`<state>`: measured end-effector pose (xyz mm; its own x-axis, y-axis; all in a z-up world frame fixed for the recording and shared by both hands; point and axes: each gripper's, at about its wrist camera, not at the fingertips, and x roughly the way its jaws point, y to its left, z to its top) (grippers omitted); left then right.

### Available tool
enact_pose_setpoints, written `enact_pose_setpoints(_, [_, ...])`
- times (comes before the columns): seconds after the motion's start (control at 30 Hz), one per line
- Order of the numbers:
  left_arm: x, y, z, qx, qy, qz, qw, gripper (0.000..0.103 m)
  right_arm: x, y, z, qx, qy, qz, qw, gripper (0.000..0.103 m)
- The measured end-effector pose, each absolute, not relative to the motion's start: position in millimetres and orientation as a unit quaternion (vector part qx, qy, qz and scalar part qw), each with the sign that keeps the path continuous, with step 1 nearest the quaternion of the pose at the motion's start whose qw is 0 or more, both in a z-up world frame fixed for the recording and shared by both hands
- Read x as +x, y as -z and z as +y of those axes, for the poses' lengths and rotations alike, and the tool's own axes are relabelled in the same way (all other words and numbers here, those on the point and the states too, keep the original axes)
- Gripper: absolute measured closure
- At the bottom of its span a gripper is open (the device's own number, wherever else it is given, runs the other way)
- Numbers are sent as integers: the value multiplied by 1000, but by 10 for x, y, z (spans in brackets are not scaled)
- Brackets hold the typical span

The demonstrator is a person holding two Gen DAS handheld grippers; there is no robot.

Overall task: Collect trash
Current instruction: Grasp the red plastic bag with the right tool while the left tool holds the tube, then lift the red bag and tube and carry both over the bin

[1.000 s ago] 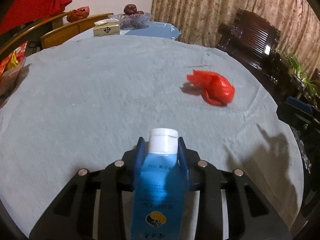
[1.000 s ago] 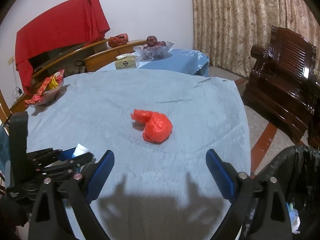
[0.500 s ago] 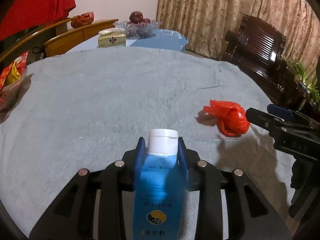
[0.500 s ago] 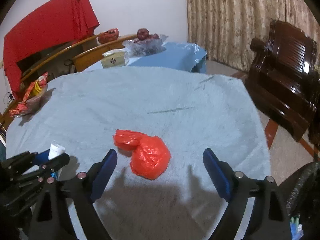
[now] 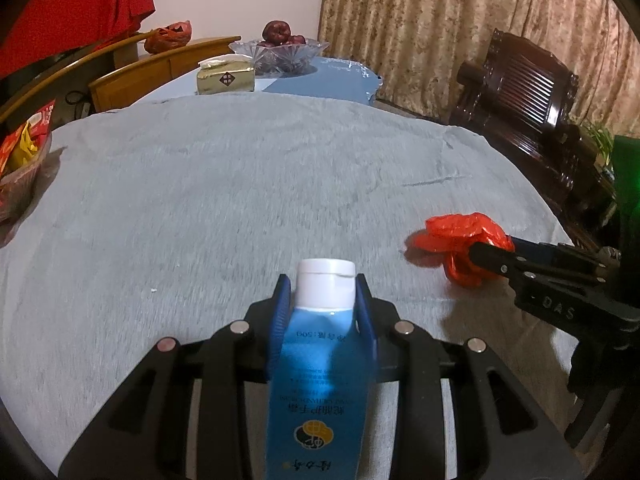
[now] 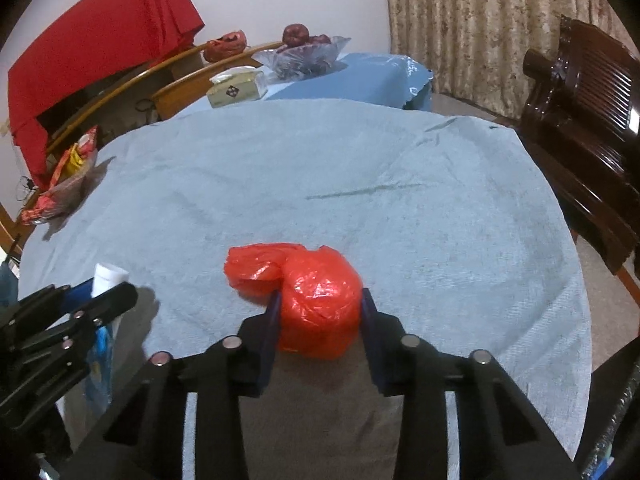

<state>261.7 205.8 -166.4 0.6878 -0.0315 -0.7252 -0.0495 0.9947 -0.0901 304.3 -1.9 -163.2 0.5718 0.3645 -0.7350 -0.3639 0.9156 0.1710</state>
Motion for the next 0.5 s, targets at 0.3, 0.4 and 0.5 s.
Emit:
enact_pose_setpoints(0.3, [2513,1456,1979,-53,10,378,924,72,2792,1268,-198,10,-196,374,906,67])
enact_pose_setpoints(0.4, [2452,1368,1915,-55,19,374,926,73,2689,1165,-266,2,-193,365,911,67])
enact_pose_setpoints(0.5, [2391,1306,1819,-53,29,373,926,74,2584,1071,-385,7,-187,360,914,67])
